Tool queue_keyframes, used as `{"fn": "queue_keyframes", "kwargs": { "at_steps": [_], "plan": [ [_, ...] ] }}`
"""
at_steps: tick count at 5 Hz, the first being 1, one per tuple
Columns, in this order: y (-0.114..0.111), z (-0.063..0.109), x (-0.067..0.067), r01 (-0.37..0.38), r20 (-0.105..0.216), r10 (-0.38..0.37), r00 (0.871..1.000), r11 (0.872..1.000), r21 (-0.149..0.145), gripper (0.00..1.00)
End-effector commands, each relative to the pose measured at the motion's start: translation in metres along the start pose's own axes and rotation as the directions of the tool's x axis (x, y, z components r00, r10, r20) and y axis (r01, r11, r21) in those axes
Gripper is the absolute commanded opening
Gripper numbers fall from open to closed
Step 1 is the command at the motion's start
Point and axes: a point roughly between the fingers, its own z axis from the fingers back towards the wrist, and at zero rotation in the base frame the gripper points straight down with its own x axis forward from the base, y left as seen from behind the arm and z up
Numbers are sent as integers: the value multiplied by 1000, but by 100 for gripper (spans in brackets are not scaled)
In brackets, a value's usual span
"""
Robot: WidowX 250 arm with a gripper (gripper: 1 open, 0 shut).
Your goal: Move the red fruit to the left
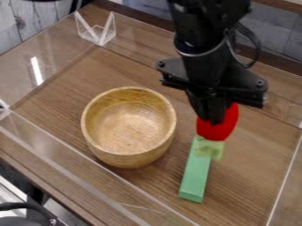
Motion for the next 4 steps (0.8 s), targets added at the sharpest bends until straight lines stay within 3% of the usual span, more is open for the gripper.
{"fn": "queue_keyframes", "kwargs": {
  "at_steps": [1,4],
  "plan": [
    [2,11,9,15,44,-14,999,1000,-16,0],
    [27,14,14,1,63,-1,998,1000,-6,0]
  ]
}}
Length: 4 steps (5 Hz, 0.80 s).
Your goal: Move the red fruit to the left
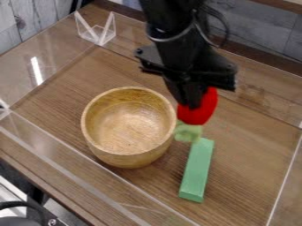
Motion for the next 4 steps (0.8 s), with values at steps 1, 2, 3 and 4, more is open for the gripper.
{"fn": "queue_keyframes", "kwargs": {
  "at_steps": [1,2,3,4],
  "plan": [
    [26,6,15,-26,52,24,998,999,28,0],
    [58,6,25,-52,66,48,997,997,65,0],
    [90,9,38,-76,80,68,994,992,98,0],
    [118,8,48,-100,93,88,992,987,130,0]
  ]
}}
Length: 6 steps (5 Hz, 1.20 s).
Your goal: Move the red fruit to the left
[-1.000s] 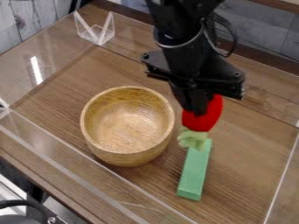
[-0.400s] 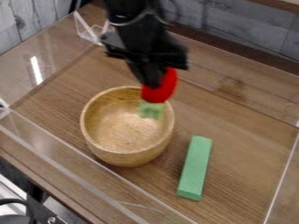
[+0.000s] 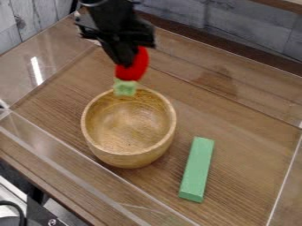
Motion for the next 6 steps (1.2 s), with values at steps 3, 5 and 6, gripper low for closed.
{"fn": "queue_keyframes", "kwargs": {
  "at_steps": [3,5,6],
  "plan": [
    [45,-27,41,15,81,-22,996,996,87,0],
    [60,-50,50,25,80,-35,996,992,125,0],
    [66,-59,54,29,74,-40,996,990,140,0]
  ]
}}
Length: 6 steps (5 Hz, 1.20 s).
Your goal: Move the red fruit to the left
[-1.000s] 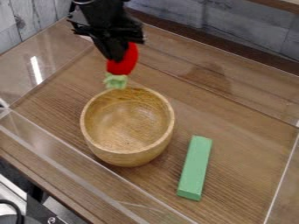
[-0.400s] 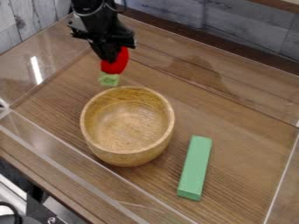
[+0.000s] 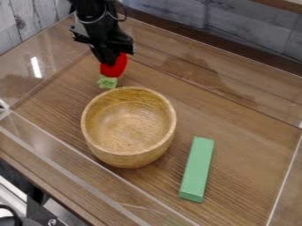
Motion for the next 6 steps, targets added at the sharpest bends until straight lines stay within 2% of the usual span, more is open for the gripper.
{"fn": "queue_keyframes", "kwargs": {
  "at_steps": [1,2,6],
  "plan": [
    [13,4,19,-3,53,1,999,999,36,0],
    [16,-3,22,1,46,-3,999,999,48,100],
    [26,-21,32,-8,12,7,1000,997,77,100]
  ]
}}
